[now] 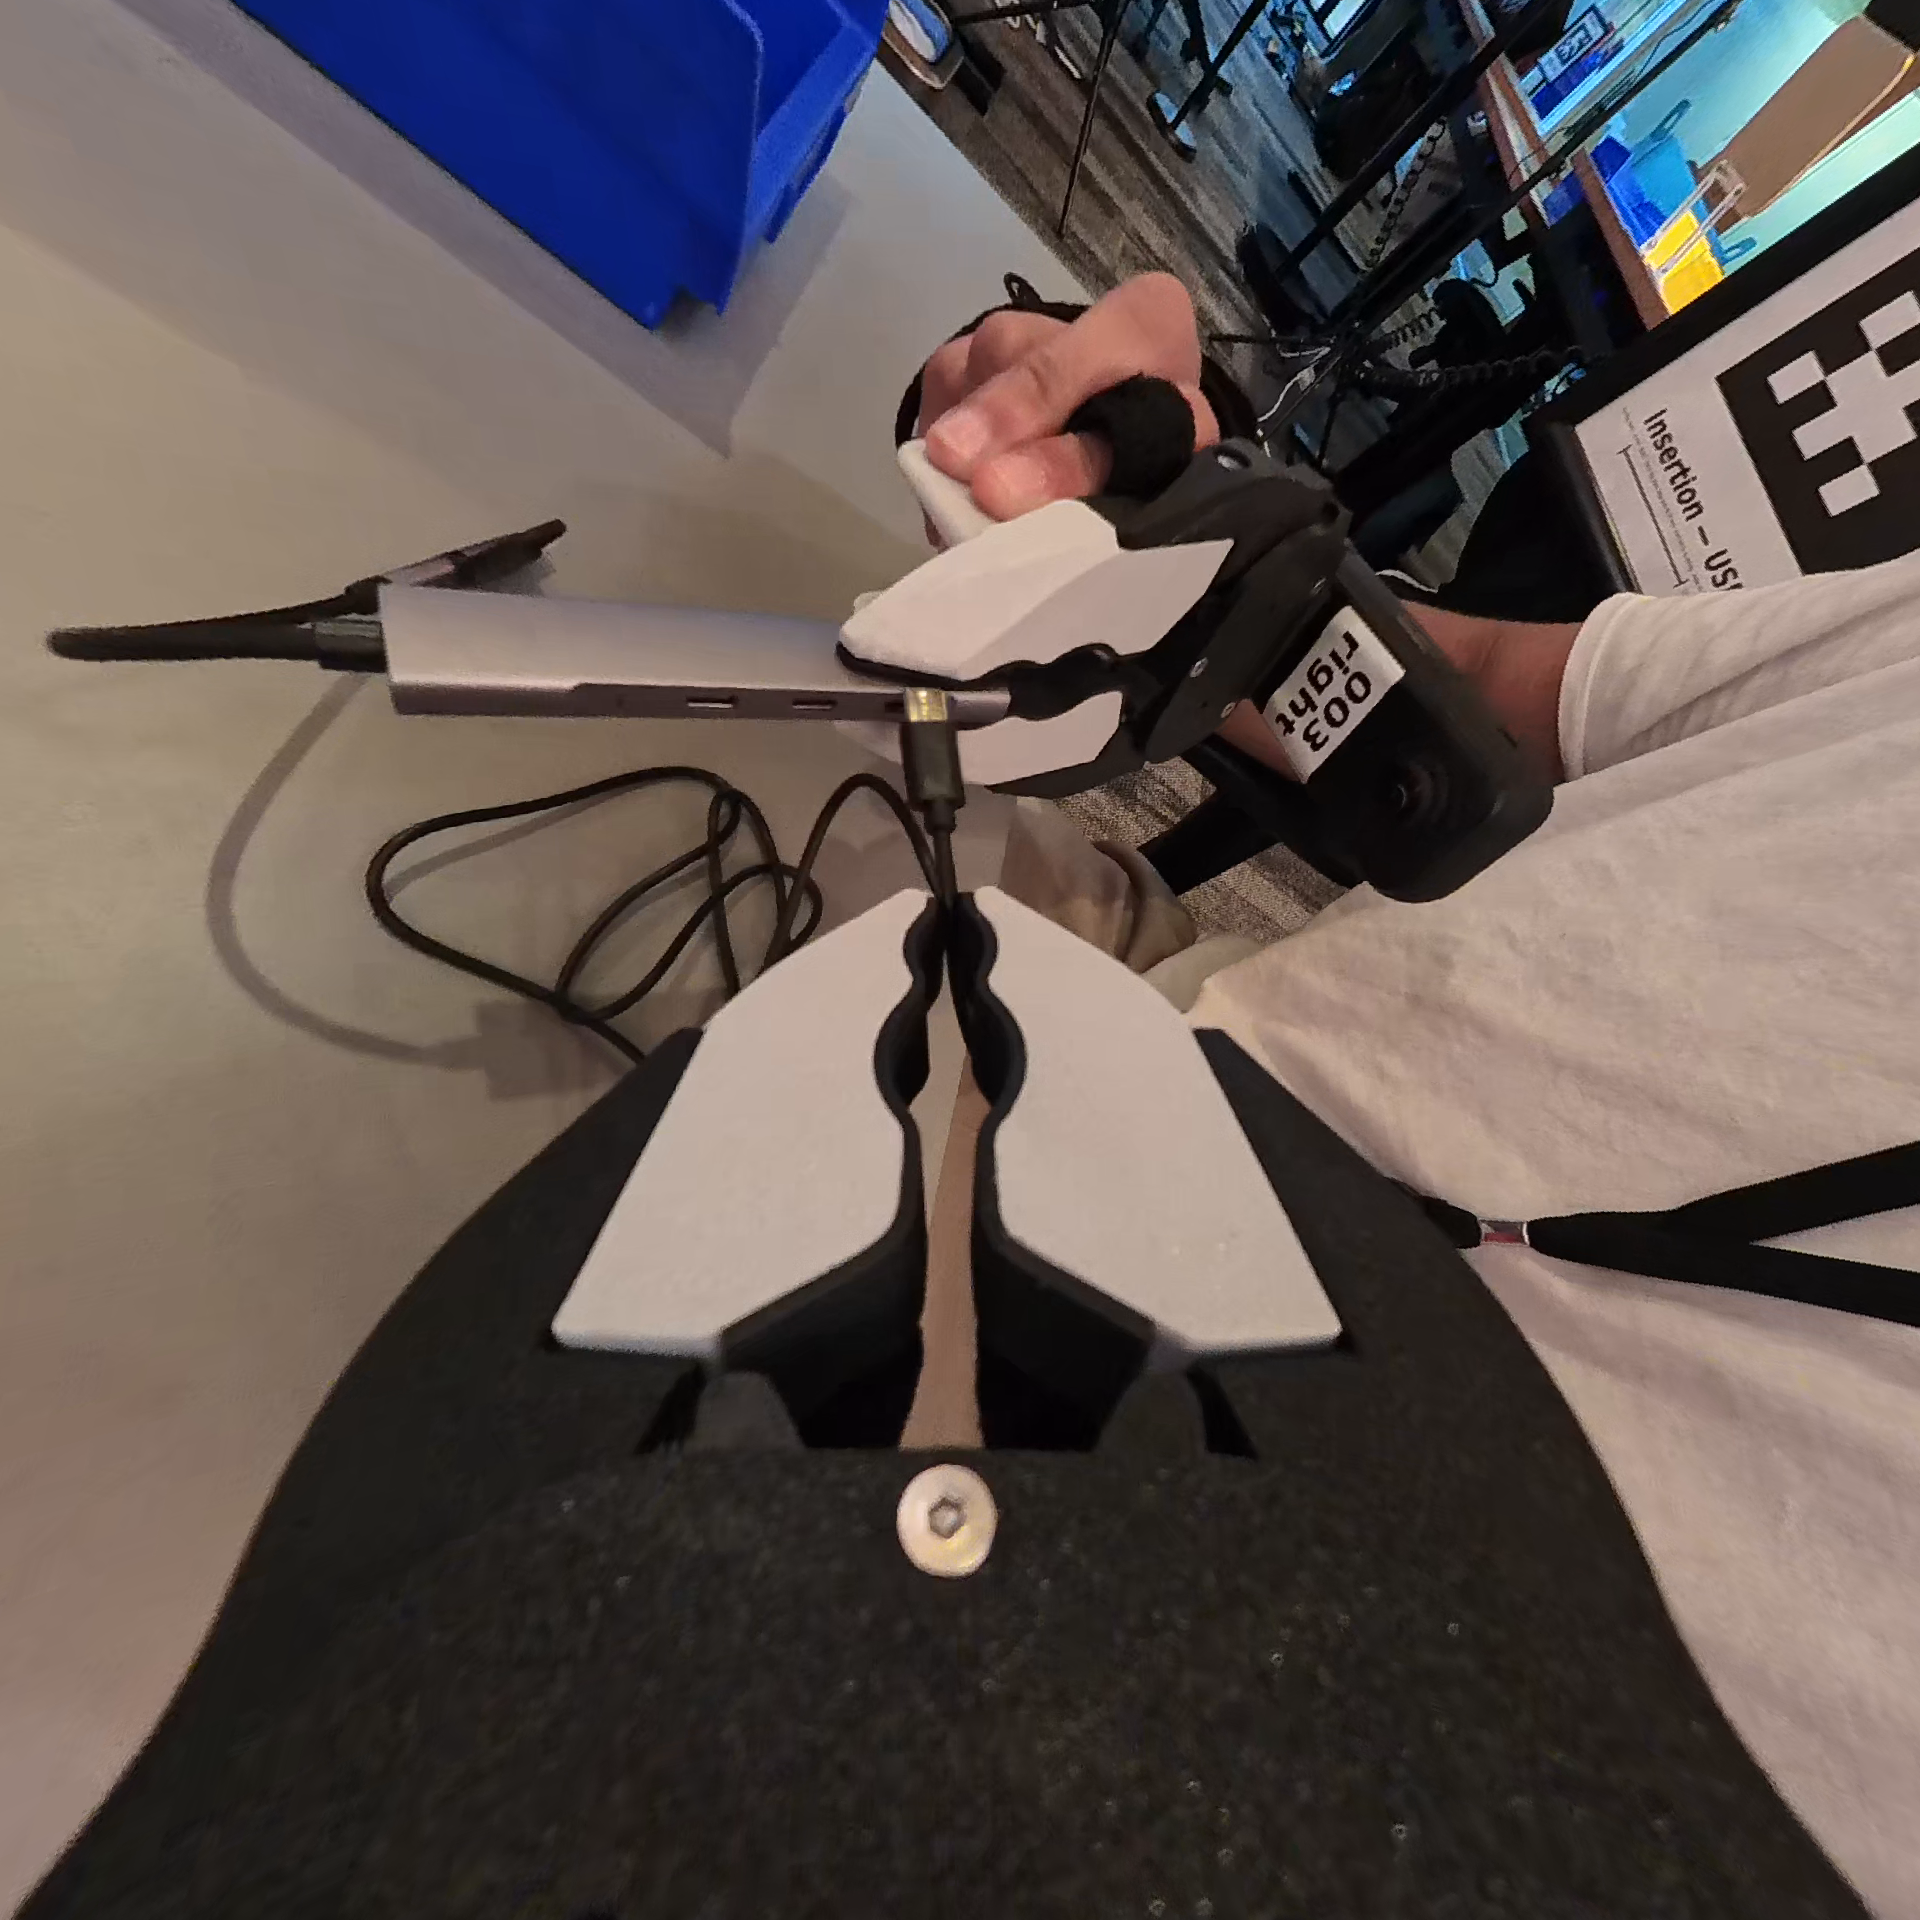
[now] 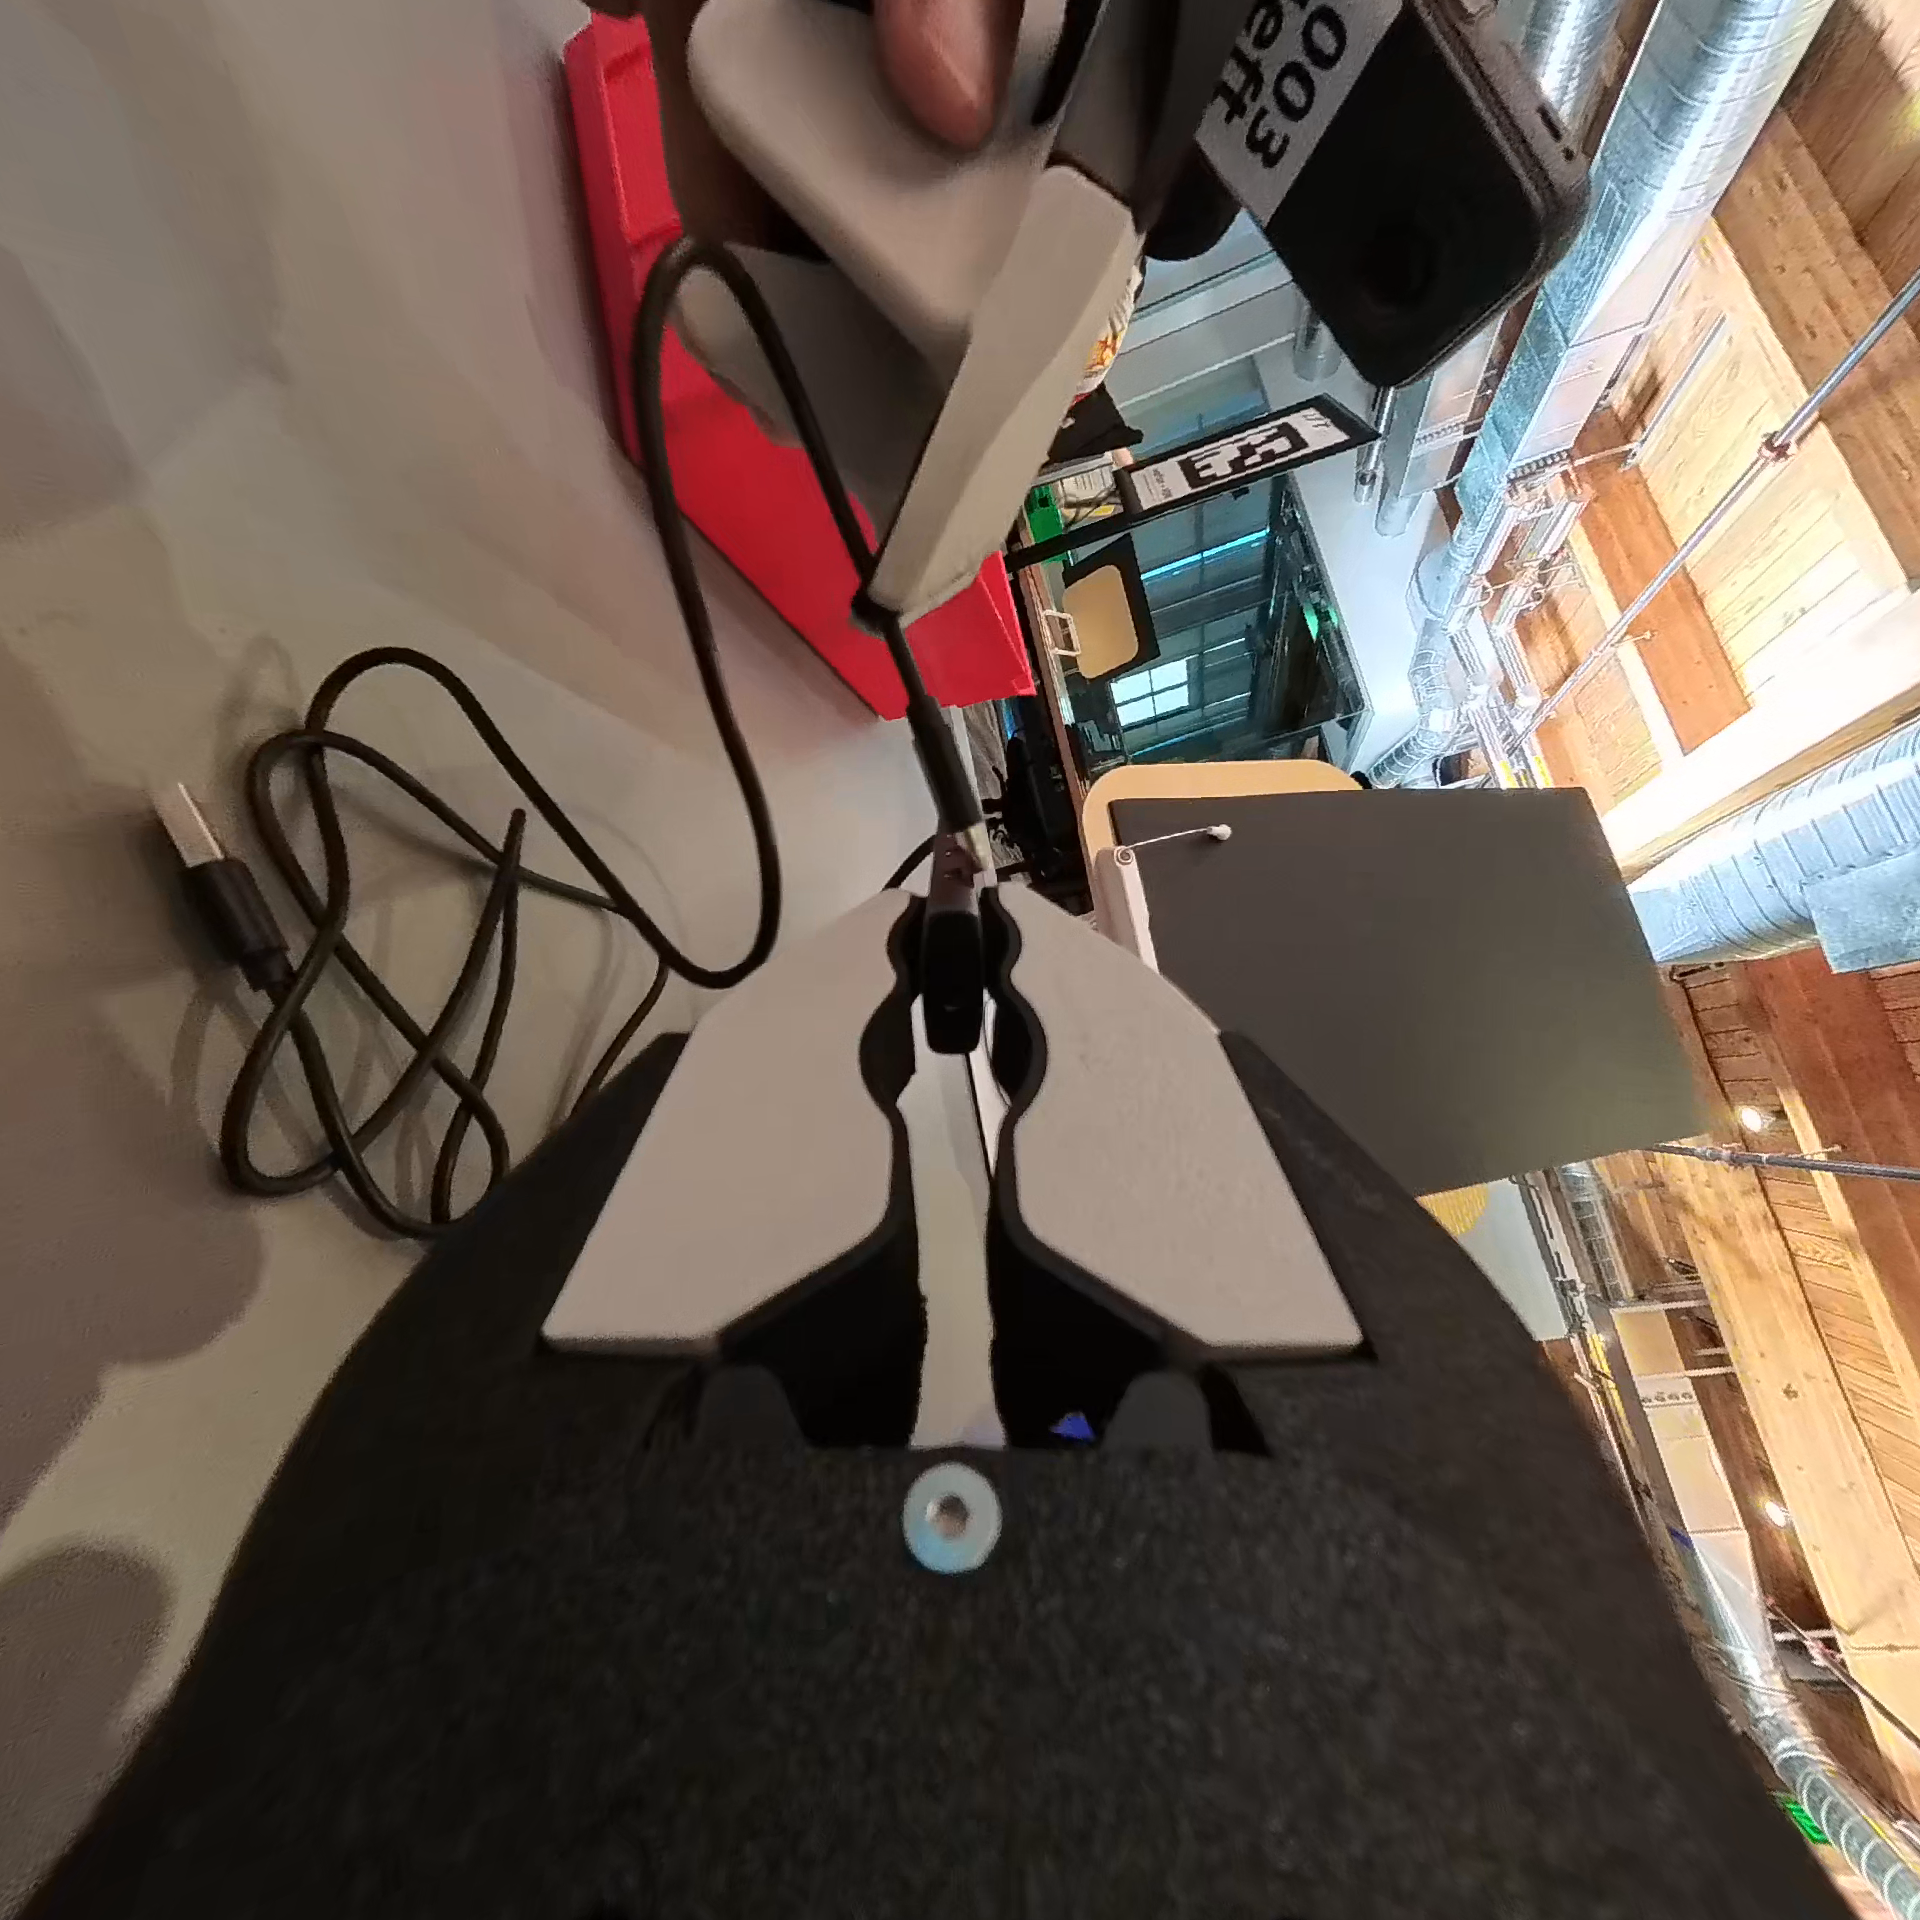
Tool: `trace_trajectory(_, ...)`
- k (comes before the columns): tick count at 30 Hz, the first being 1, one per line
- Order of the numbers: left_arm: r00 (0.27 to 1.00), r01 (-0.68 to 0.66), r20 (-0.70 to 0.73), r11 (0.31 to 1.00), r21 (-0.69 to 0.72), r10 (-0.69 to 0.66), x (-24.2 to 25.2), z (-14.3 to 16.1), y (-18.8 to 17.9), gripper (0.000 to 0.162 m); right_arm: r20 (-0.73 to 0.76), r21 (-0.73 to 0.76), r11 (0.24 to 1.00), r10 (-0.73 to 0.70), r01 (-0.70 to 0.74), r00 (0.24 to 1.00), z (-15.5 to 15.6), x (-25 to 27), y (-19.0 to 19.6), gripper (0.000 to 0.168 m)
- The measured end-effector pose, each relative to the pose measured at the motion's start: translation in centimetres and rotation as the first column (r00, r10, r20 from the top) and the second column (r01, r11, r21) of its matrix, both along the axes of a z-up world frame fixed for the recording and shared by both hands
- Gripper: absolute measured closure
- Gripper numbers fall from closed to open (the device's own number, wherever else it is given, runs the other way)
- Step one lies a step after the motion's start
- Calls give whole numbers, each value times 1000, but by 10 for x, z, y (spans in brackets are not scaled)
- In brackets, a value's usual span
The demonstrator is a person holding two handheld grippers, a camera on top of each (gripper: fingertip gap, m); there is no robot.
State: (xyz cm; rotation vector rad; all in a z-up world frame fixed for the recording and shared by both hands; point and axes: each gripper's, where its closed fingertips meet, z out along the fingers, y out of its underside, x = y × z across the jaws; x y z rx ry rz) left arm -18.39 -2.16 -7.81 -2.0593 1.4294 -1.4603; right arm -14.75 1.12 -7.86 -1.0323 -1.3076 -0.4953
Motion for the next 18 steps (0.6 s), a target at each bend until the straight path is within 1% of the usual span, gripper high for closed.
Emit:
trace_trajectory(12, 998, -19, -51, 1000, 19, 20, -1, -9, 4, 160, 27, -7, 1000, -5, 6, 1000, -5, -1, 0, 159)
trace_trajectory(18, 998, -18, -54, 1000, 21, 19, 0, -10, 2, 160, 46, -16, 1000, -16, 17, 999, -9, 0, 2, 159)
